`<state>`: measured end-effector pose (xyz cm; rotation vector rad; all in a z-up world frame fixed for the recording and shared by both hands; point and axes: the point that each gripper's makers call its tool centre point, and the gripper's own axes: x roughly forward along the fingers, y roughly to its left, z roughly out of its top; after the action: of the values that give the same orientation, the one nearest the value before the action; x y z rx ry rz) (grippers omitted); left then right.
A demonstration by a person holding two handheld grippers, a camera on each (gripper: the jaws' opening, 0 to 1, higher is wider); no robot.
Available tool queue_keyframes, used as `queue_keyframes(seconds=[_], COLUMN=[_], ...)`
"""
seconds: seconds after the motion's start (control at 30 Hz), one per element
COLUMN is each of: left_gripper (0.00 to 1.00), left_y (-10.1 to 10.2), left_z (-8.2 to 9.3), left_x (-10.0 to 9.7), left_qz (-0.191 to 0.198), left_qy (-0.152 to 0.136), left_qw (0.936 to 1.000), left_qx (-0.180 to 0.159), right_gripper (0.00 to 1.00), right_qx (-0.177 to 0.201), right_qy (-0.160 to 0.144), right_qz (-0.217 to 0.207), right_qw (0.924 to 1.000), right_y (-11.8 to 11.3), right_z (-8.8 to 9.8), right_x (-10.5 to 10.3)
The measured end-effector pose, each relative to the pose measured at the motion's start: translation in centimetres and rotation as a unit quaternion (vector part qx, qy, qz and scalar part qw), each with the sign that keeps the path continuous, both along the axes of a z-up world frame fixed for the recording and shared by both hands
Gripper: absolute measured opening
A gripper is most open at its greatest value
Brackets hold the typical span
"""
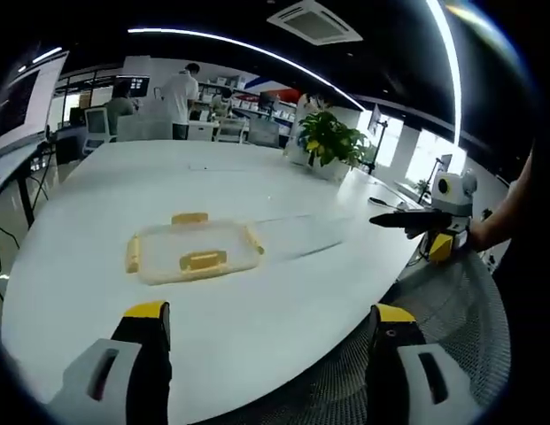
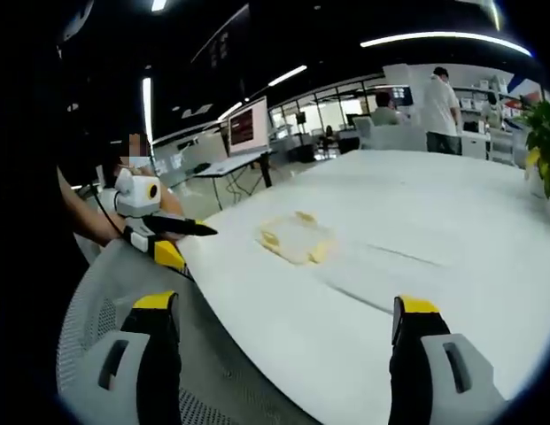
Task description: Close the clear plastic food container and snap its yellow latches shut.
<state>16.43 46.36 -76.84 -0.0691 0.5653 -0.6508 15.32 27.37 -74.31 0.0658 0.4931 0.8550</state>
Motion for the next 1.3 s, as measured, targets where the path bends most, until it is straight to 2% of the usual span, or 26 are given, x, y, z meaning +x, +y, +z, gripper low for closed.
queue_keyframes(seconds=[0.5, 0.67, 0.9, 1.17, 1.3], left_gripper=[0.86, 0.85, 0.84, 0.84, 0.84], left_y=[-0.1, -0.1, 0.1, 0.1, 0.0], left_z=[-0.4, -0.5, -0.6, -0.6, -0.6], left_x=[-0.3, -0.4, -0.2, -0.3, -0.2], left_qz=[-0.011, -0.012, -0.01, -0.007, -0.009], left_qy=[0.008, 0.011, 0.011, 0.016, 0.015], left_qw=[0.9999, 0.9998, 0.9998, 0.9998, 0.9998], left_qx=[0.005, 0.005, 0.01, 0.012, 0.008], right_gripper=[0.97, 0.94, 0.95, 0.92, 0.92], right_qx=[-0.02, -0.024, -0.016, -0.022, -0.022], right_qy=[0.005, 0.009, 0.004, 0.009, 0.013], right_qz=[0.012, 0.009, 0.011, 0.02, 0.003], right_qw=[0.9997, 0.9996, 0.9998, 0.9995, 0.9997], right_y=[0.1, -0.1, 0.2, 0.2, -0.3], right_z=[-0.8, -1.0, -0.6, -0.9, -0.8], right_x=[-0.2, -0.3, -0.2, -0.5, 0.0])
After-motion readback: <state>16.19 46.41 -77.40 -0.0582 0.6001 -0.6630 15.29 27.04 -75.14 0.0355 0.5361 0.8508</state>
